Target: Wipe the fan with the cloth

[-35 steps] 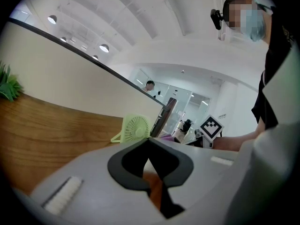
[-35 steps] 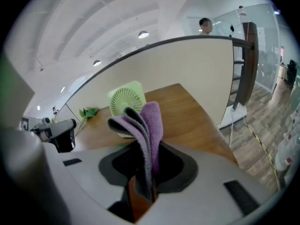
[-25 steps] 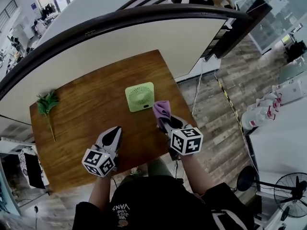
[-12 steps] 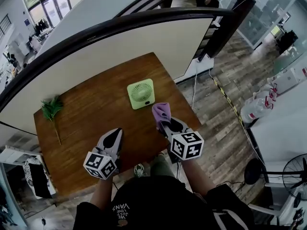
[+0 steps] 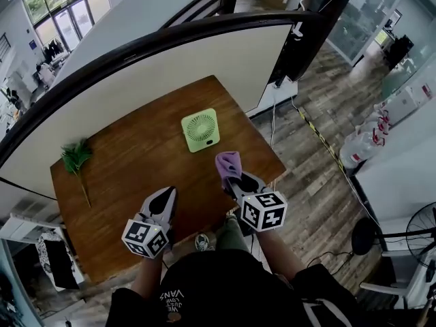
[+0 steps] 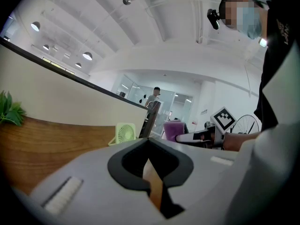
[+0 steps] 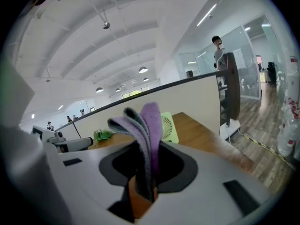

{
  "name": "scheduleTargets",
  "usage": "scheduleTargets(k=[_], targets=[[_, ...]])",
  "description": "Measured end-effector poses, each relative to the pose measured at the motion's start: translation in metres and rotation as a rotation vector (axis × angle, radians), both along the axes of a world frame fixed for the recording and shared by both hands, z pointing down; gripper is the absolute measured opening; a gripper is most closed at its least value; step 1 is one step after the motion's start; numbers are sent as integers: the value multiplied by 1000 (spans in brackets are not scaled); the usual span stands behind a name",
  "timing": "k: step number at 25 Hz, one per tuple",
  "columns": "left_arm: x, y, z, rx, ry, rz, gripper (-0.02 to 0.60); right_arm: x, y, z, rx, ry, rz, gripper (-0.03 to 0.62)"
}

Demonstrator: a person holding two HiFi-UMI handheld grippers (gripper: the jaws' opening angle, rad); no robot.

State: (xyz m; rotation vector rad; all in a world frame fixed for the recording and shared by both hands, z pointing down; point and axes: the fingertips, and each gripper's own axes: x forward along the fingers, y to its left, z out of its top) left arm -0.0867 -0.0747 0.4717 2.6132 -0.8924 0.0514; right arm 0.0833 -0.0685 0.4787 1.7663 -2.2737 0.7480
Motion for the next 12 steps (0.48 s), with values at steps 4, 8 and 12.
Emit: scheduleTargets(k=[4, 8, 12], targets=[[-5, 4, 0, 2, 6, 11, 11, -7, 7, 0, -1, 9, 6, 107], [-9, 7, -3, 10, 15, 19, 11, -14, 14, -2, -4, 17, 12, 107], [-11, 11, -6, 16, 24, 18, 11, -15, 20, -2, -6, 26, 16, 107]])
